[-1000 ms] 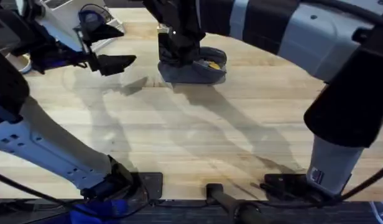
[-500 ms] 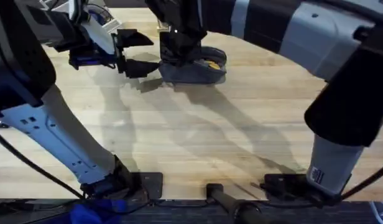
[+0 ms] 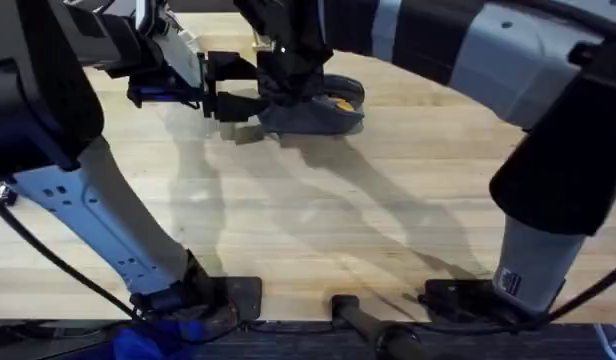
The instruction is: Unzip the bag, pick up the pens from the table one at a time and place them inside, then zip the bag closed.
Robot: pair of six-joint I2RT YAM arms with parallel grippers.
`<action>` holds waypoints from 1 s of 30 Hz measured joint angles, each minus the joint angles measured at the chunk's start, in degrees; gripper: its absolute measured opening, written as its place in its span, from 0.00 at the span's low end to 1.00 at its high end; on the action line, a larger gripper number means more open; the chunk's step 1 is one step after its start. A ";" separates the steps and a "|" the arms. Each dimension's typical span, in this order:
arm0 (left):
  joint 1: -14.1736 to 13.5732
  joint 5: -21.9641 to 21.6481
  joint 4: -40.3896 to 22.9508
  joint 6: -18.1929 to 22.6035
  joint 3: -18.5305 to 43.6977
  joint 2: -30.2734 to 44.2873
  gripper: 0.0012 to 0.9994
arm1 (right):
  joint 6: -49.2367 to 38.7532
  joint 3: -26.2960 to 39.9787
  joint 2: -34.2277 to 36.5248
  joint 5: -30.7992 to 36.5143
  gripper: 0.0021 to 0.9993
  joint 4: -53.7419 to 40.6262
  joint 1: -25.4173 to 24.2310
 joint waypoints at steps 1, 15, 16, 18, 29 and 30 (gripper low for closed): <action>-0.01 0.00 0.02 -0.01 0.00 0.02 0.62 | 0.00 0.00 0.00 0.00 0.03 0.01 0.00; -0.10 -1.68 0.15 -0.01 0.00 0.00 0.48 | 0.00 0.00 0.00 0.00 0.03 0.01 0.00; -0.17 -1.69 0.16 -0.01 0.00 0.03 0.48 | 0.00 0.00 0.00 0.00 0.03 0.01 0.00; -0.46 -1.71 0.36 -0.01 0.00 0.21 0.45 | 0.00 0.00 0.00 0.00 0.03 0.01 0.00; -1.39 -1.66 0.48 -0.04 -0.04 1.18 0.04 | 0.00 0.00 -0.02 0.00 0.03 0.17 -0.46; -1.39 -1.66 0.50 -0.04 -0.04 1.18 0.04 | 0.00 0.01 0.00 0.01 0.03 0.15 -0.48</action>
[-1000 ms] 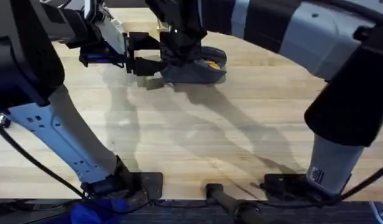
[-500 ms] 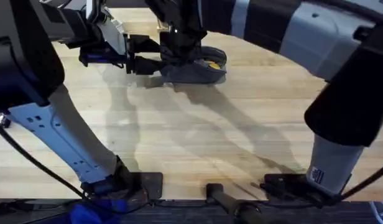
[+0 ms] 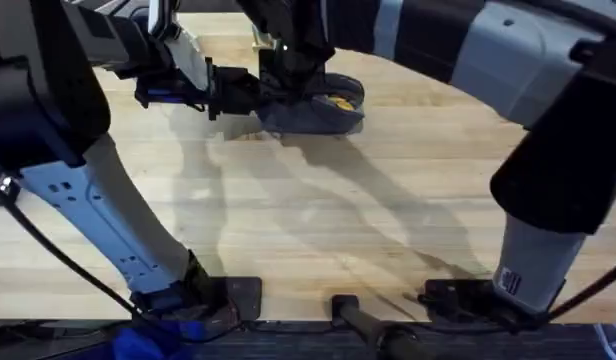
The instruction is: Unzip the bag, pick up the pens from the table one at a time and place them inside, then zip the bag closed.
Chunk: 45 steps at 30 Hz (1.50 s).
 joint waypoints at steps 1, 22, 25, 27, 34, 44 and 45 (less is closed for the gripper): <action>0.00 0.00 0.03 0.00 0.00 0.00 0.04 | 0.00 -0.01 0.00 -0.01 0.03 0.02 0.00; -0.20 0.00 0.04 0.00 -0.07 0.00 0.04 | -1.40 0.52 0.00 0.02 0.03 -4.24 0.00; -0.22 0.02 0.00 0.00 -0.15 0.00 0.04 | -1.55 0.56 -0.02 -0.01 0.03 -4.78 0.00; -0.24 0.02 0.00 0.00 -0.15 0.00 0.04 | -1.75 0.58 0.00 -0.01 0.03 -4.93 0.00; -0.37 0.04 -0.20 0.00 -0.22 0.00 0.04 | -1.94 0.98 -0.01 -0.57 0.03 -7.40 -0.89; -0.61 -0.02 -0.13 0.02 -0.24 0.00 0.04 | -3.04 1.17 -0.02 -1.32 0.03 -10.48 -2.53; -0.61 -0.02 -0.11 0.02 -0.24 0.00 0.04 | -3.09 1.17 0.00 -1.30 0.03 -10.73 -2.58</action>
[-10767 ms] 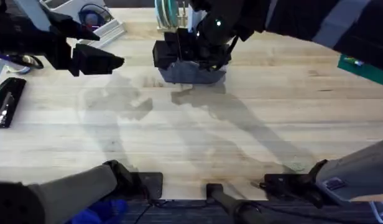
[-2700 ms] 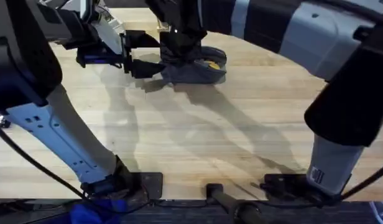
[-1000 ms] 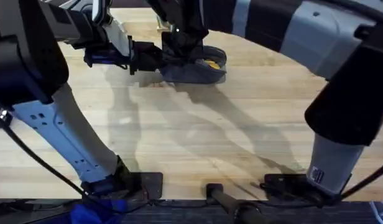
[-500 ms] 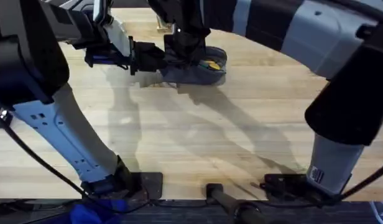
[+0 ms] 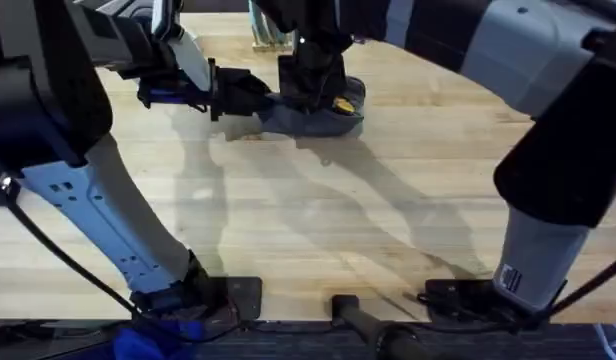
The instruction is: Unzip the bag, pick up the pens from the table one at a time and place them inside, then zip the bag closed.
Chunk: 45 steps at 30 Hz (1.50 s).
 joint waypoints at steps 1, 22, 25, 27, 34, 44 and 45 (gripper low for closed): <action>0.02 0.02 -0.01 0.00 0.00 0.00 0.04 | -0.12 0.00 -0.02 -0.01 0.03 -0.32 -0.10; 0.15 -0.04 0.46 0.00 -0.02 0.00 0.04 | -1.83 0.09 -0.02 -0.08 0.03 -4.58 -4.05; 0.17 -0.08 0.59 0.00 -0.02 0.00 0.04 | -2.94 0.09 -0.02 -0.22 0.03 -4.90 -4.51; 0.17 -0.15 0.59 0.00 -0.02 0.00 0.04 | -3.32 0.09 -0.02 -0.24 0.03 -5.98 -4.68; 0.17 -0.20 0.61 0.00 -0.02 0.00 0.04 | -3.35 0.09 -0.02 -1.06 0.03 -8.50 -7.38; 0.19 -0.20 0.77 0.00 -0.02 0.00 0.04 | -3.31 0.09 -0.02 1.01 0.03 -13.04 -10.08; 0.23 -0.20 0.83 0.00 -0.02 0.00 0.04 | -3.31 0.09 -0.02 1.23 0.03 -13.15 -10.43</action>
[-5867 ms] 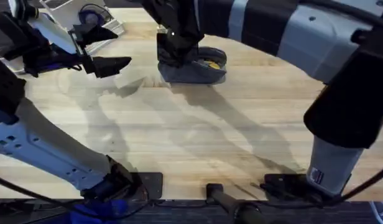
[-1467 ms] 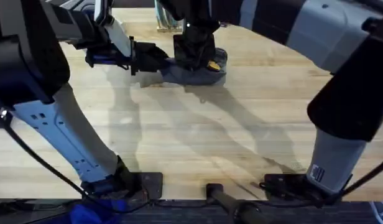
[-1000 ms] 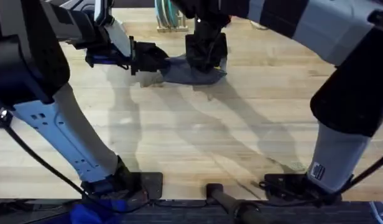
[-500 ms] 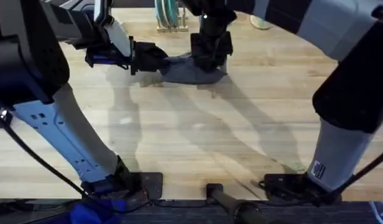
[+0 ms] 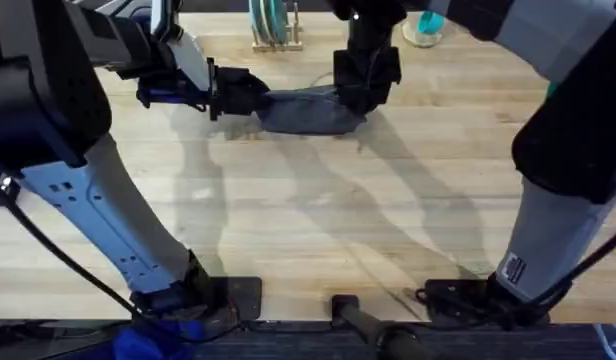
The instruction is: Unzip the bag, pick up the pens from the table one at a time and place them inside, then zip the bag closed.
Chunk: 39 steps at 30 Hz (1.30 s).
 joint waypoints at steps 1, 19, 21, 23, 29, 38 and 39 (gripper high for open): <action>0.03 0.02 -0.02 0.00 0.00 0.00 0.04 | 0.00 0.00 0.00 0.21 0.03 -0.14 -0.29; 0.22 -0.02 0.07 0.00 0.00 0.00 0.04 | 0.22 -1.75 0.00 3.25 0.03 1.31 -4.28; 0.22 -0.02 0.07 0.00 0.00 0.00 0.04 | 0.24 -2.22 0.00 3.19 0.03 1.91 -4.64; 0.22 -0.02 0.05 0.00 0.00 0.00 0.04 | 0.22 -3.08 0.00 2.66 0.03 2.45 -5.22; 0.22 -0.02 0.05 0.00 0.00 0.00 0.04 | 0.22 -4.02 0.00 2.20 0.03 3.19 -6.61; 0.22 -0.02 0.06 0.00 0.00 0.00 0.04 | 0.21 -4.07 0.00 1.77 0.03 4.76 -6.64; 0.22 -0.02 0.07 0.00 0.00 0.00 0.04 | 0.20 -4.07 -0.02 1.44 0.03 5.41 -6.64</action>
